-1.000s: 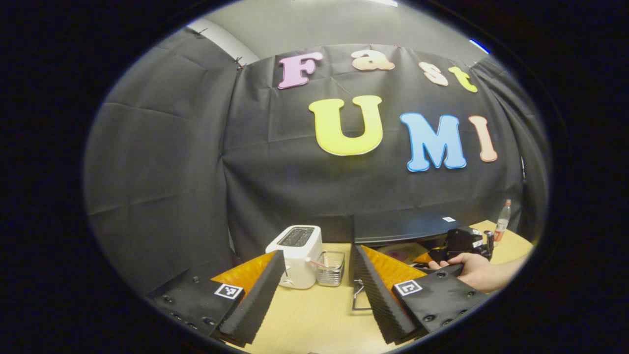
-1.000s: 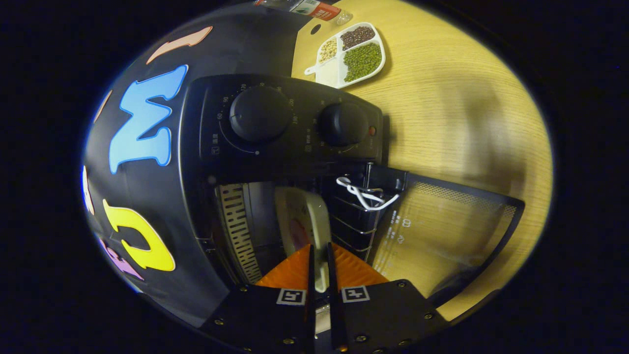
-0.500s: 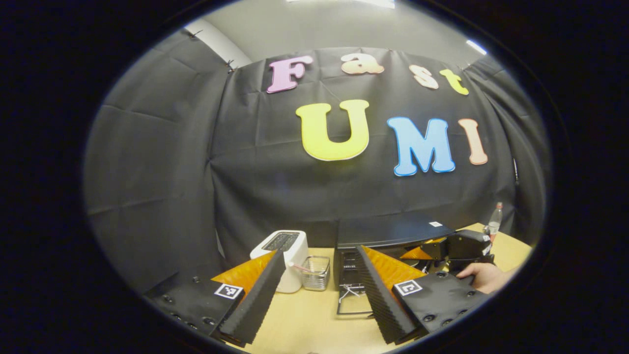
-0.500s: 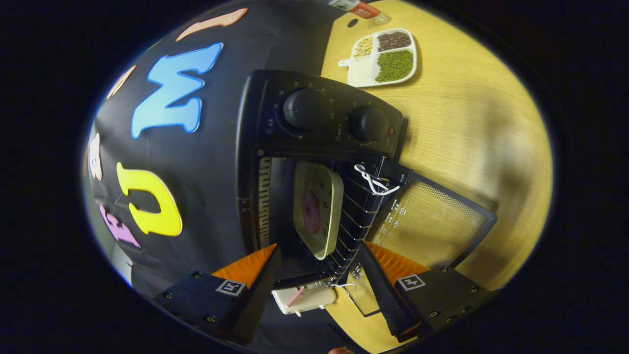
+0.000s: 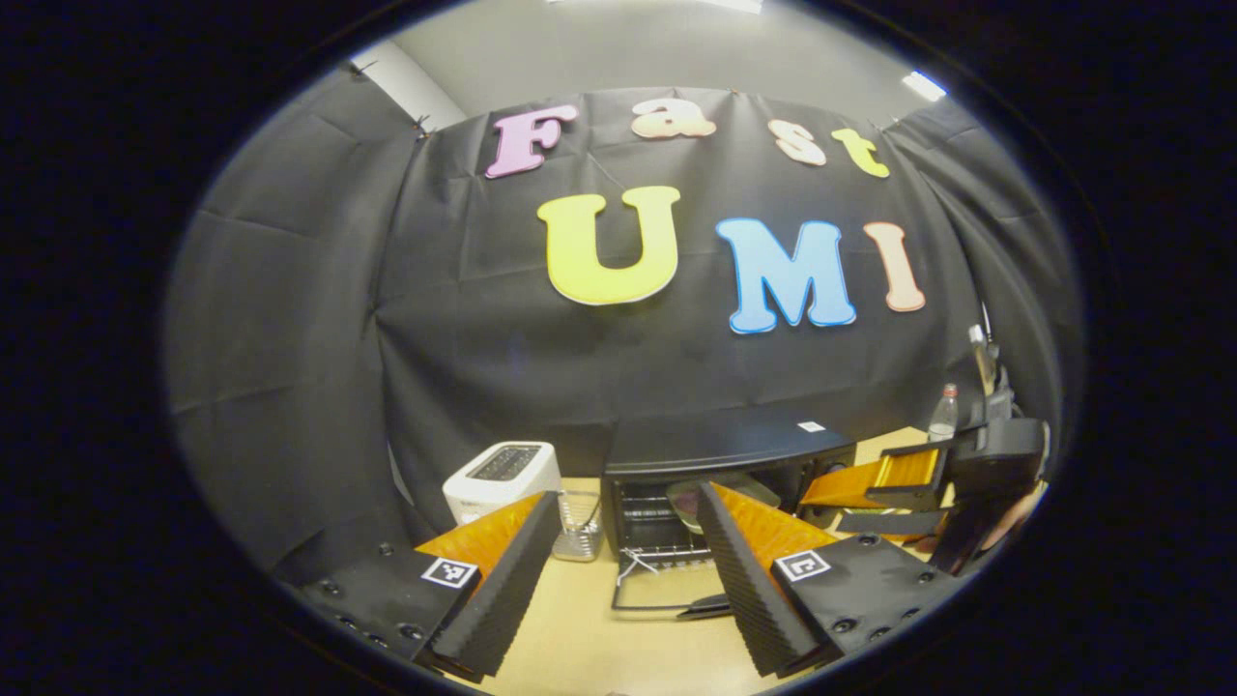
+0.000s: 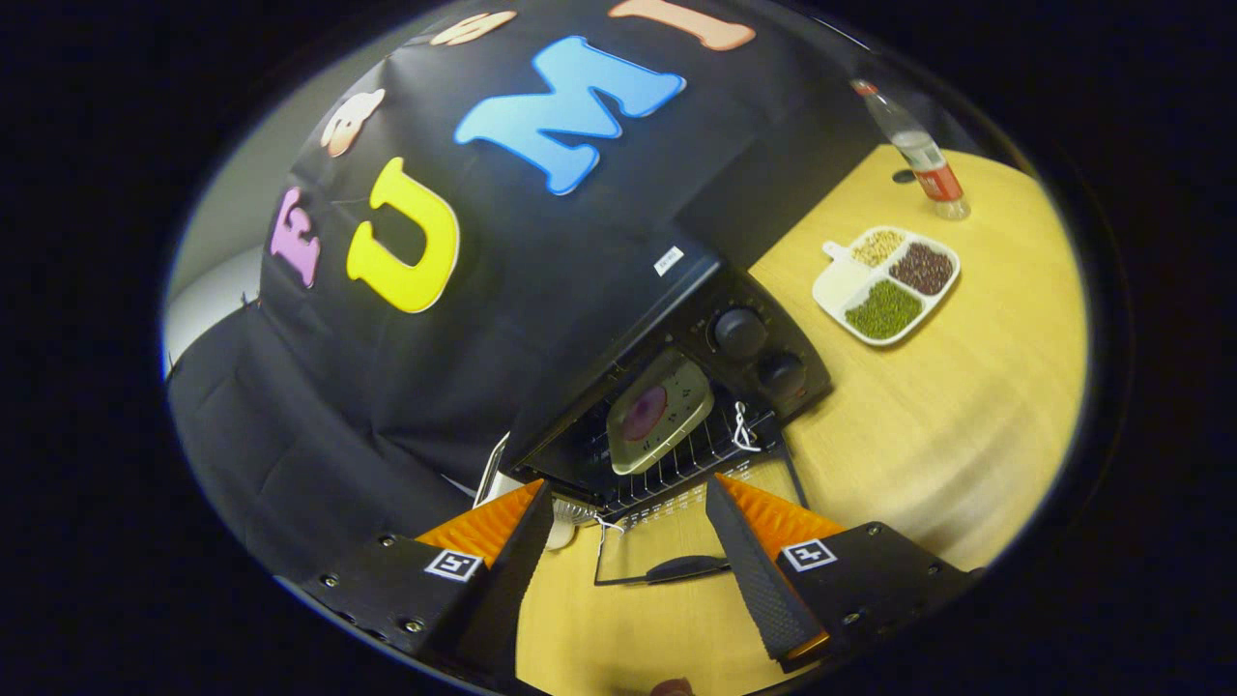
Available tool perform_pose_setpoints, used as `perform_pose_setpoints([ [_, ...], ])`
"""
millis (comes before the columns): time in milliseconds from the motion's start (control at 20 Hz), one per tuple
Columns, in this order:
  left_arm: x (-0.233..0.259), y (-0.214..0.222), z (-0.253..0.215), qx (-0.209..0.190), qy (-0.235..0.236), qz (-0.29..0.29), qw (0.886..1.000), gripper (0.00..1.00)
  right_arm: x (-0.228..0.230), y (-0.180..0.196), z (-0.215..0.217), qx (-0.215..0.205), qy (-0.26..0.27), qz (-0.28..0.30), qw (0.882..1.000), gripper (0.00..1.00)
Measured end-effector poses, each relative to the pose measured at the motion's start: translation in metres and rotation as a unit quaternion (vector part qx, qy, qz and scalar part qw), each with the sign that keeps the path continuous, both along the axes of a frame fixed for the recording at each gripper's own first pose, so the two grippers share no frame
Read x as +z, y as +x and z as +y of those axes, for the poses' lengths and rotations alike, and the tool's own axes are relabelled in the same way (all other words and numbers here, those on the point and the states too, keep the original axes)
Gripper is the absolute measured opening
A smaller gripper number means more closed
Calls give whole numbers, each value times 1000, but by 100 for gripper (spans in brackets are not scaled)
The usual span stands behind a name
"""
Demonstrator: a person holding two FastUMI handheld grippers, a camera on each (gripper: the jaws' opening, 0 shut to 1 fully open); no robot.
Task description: Open the electric oven with the left hand, put the food in, and close the electric oven.
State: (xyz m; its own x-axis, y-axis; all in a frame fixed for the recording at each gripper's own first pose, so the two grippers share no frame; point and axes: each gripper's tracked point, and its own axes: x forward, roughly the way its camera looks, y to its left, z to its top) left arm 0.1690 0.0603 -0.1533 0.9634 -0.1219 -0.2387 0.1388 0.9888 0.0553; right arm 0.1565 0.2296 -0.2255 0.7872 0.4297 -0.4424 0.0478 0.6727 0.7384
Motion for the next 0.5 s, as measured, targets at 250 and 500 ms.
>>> perform_pose_setpoints([
  [250, -39, -15, -33, -20, -4, 33, 999, 99, 38, -26, -61, 17, -148, -102, 984, 97],
  [500, -92, -25, -63, -43, -2, 84, 996, 96, 64, -56, -122, 9, -251, -158, 955, 97],
])
